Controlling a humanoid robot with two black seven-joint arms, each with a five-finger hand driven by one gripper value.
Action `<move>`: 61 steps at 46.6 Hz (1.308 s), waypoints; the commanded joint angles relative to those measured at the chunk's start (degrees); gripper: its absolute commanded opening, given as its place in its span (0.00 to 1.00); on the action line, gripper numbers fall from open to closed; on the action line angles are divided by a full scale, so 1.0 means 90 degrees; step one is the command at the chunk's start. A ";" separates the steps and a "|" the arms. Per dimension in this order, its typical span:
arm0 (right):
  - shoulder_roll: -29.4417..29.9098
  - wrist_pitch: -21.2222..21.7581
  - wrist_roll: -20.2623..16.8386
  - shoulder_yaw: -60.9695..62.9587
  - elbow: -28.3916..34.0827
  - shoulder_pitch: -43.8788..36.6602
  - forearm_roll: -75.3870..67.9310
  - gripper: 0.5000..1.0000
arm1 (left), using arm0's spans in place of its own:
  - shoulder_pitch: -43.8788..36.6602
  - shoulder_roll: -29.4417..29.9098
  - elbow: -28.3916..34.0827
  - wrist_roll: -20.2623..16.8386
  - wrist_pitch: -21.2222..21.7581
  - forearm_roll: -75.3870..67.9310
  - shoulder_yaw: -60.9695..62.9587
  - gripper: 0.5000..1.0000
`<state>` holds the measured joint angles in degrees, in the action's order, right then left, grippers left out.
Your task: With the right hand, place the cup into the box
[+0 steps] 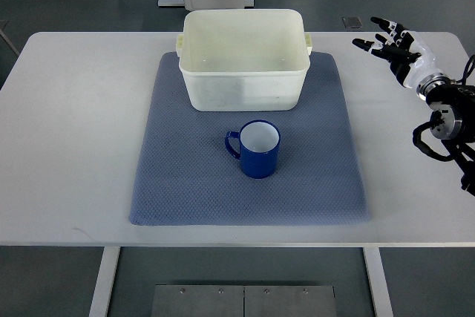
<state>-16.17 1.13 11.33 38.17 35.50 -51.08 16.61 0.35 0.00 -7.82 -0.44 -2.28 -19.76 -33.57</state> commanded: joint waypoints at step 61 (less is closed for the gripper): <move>0.0019 0.0538 0.0430 0.0251 0.0635 -0.0008 -0.0010 1.00 | 0.0000 0.0000 -0.0001 0.0000 0.0000 -0.0001 0.0000 1.00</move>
<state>-15.75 3.91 15.10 40.39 39.83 -51.66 16.52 0.35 0.00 -7.82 -0.44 -2.28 -19.78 -33.57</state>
